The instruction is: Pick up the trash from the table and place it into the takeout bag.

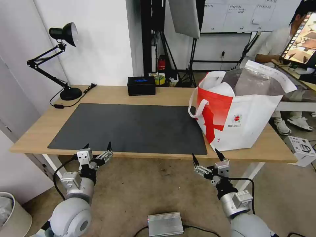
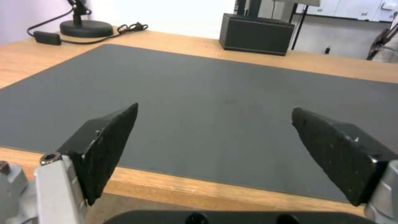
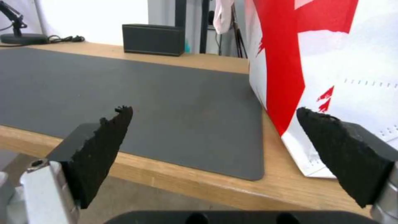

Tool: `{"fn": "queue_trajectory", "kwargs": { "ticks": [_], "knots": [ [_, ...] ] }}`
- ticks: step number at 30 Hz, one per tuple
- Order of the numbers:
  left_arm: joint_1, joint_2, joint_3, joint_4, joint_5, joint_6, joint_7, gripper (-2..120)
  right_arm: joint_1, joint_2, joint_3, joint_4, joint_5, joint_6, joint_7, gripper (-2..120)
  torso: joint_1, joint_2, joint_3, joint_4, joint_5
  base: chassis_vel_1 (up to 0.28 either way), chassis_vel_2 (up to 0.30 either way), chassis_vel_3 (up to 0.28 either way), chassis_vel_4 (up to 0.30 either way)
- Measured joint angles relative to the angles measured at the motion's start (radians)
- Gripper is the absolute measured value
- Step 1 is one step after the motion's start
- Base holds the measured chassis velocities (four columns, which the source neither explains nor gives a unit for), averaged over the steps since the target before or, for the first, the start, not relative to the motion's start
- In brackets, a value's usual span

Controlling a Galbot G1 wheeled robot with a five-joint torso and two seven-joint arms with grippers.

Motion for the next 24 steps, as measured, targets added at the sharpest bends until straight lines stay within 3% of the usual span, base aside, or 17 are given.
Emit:
{"fn": "queue_trajectory", "kwargs": {
  "ticks": [24],
  "knots": [
    [-0.001,0.001,0.001,-0.001,-0.001,0.002,-0.001,100,0.000,0.000,0.000,0.000,0.000,0.000,0.000,100,0.000,0.000,0.000,0.0000,0.0000,0.000,0.000,0.000,0.000]
  ]
}}
